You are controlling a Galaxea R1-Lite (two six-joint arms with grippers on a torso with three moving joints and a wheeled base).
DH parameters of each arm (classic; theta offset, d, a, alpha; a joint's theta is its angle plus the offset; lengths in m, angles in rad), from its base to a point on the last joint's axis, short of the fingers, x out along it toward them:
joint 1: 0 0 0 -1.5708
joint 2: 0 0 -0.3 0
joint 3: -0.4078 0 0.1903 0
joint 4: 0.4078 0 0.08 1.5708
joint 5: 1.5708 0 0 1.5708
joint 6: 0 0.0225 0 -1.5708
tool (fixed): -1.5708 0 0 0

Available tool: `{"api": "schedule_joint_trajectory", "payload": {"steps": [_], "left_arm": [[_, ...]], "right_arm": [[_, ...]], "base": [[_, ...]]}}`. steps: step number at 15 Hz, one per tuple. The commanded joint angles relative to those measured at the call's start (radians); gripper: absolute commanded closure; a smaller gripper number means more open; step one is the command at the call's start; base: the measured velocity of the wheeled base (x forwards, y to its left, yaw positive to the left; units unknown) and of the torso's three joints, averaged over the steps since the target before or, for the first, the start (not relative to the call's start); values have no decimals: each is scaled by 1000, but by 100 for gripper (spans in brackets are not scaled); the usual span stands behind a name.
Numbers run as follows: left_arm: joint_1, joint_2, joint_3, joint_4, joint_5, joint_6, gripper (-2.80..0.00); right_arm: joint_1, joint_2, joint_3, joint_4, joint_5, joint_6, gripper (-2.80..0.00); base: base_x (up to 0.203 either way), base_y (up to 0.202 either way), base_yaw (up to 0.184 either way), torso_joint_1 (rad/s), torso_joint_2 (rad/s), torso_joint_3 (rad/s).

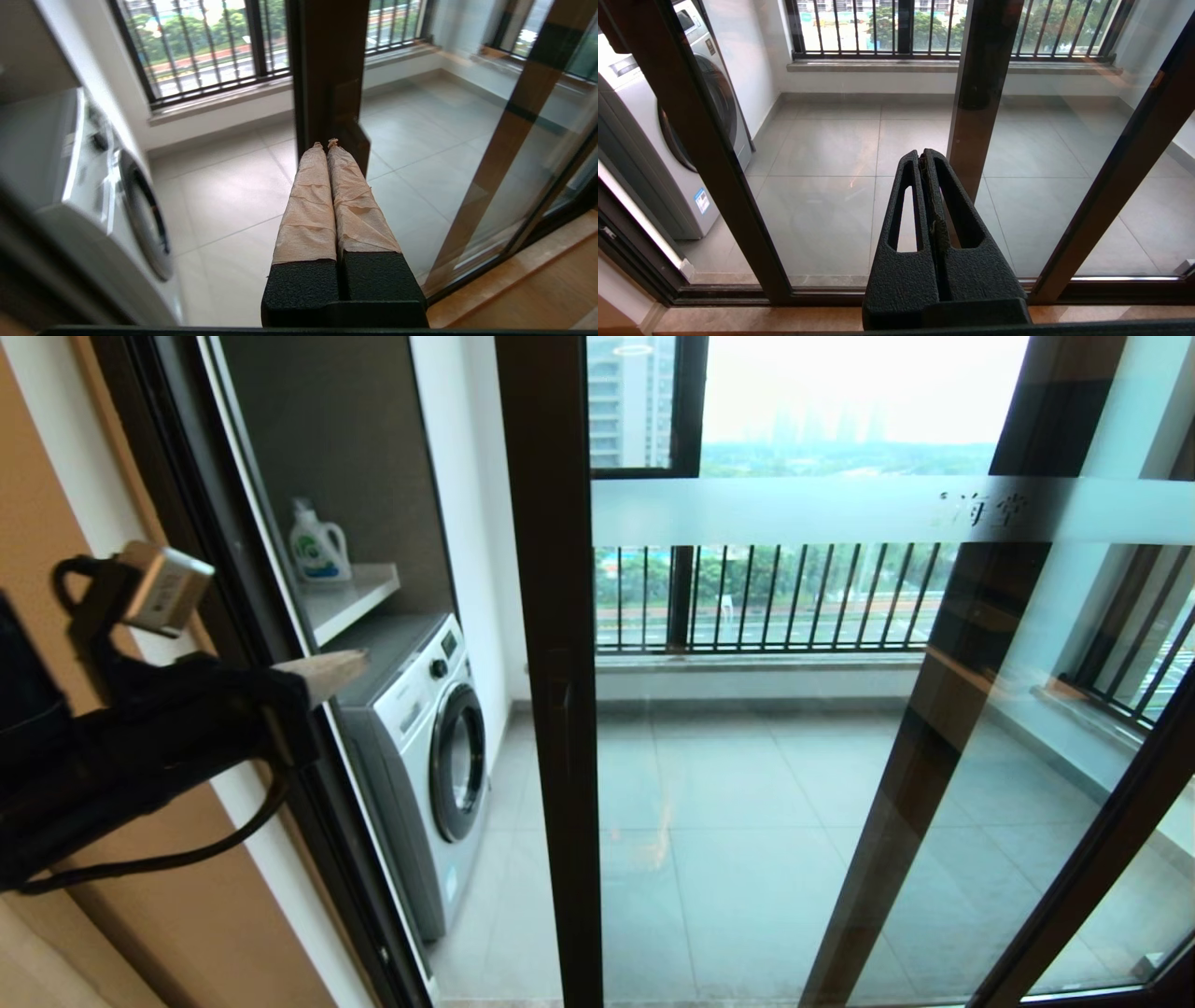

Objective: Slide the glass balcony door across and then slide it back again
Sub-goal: Close the slid door

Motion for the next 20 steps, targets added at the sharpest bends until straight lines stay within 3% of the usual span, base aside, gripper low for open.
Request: {"api": "schedule_joint_trajectory", "payload": {"steps": [1,4,8,13,18,20], "left_arm": [[-97,286,-129,-72,32,-17,0],[-220,425,-266,-113,94,-45,0],[-302,527,-364,-120,190,-50,0],[-344,599,-365,-109,252,-58,0],[-375,618,-397,-90,261,-72,0],[-373,605,-398,-87,256,-118,0]], "right_arm": [[0,2,0,0,0,-1,0],[0,2,0,0,0,-1,0],[0,2,0,0,0,-1,0],[0,2,0,0,0,-1,0],[0,2,0,0,0,-1,0],[0,2,0,0,0,-1,0]], "base": [[0,0,0,0,0,0],[0,0,0,0,0,0],[0,0,0,0,0,0],[0,0,0,0,0,0],[0,0,0,0,0,0],[0,0,0,0,0,0]]}}
